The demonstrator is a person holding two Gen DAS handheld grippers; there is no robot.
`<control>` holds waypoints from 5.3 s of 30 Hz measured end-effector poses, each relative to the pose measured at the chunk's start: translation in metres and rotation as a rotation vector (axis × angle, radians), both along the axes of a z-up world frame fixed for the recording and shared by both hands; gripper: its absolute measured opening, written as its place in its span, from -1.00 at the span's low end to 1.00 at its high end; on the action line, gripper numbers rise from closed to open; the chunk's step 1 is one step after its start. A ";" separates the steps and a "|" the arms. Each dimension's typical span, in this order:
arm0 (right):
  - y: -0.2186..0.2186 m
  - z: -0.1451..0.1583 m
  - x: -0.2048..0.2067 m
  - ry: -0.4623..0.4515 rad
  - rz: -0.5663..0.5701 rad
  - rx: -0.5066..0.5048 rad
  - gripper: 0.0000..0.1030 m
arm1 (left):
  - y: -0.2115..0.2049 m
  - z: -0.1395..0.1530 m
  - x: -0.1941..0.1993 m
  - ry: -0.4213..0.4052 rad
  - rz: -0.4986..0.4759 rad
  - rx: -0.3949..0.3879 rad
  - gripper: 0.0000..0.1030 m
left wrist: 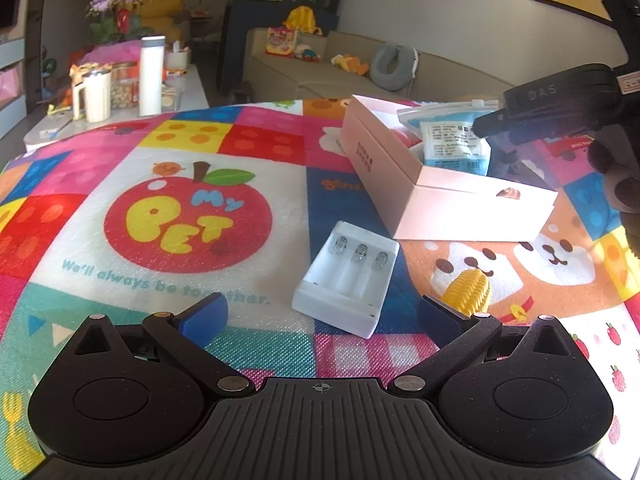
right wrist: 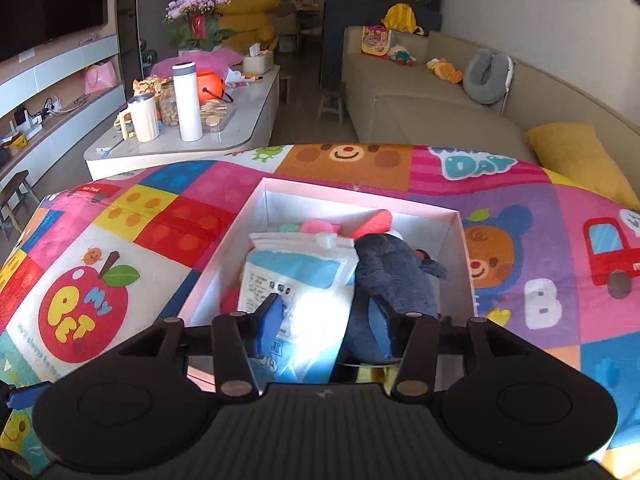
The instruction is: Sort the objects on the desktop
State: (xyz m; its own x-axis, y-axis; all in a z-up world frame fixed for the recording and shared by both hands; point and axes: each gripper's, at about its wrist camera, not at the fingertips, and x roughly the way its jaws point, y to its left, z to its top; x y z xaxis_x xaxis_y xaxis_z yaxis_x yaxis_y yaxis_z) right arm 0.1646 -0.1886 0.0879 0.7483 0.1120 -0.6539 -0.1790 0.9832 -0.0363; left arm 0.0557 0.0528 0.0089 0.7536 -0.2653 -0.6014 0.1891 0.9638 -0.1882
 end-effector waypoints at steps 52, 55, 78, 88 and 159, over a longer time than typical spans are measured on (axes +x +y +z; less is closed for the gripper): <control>-0.012 -0.056 -0.111 -0.032 0.014 0.016 0.94 | -0.011 -0.002 0.004 0.023 -0.002 0.086 1.00; -0.005 -0.068 -0.115 -0.022 0.020 0.024 1.00 | -0.022 -0.004 0.007 0.044 -0.021 0.177 1.00; -0.023 -0.093 -0.119 0.055 -0.085 0.046 1.00 | 0.028 0.004 0.028 -0.029 0.176 0.403 1.00; 0.035 -0.074 -0.124 0.018 0.272 0.092 0.81 | 0.033 0.006 0.005 -0.002 0.088 0.231 1.00; -0.094 0.010 -0.134 -0.205 -0.190 0.041 0.30 | -0.083 0.088 0.087 -0.196 -0.069 0.044 1.00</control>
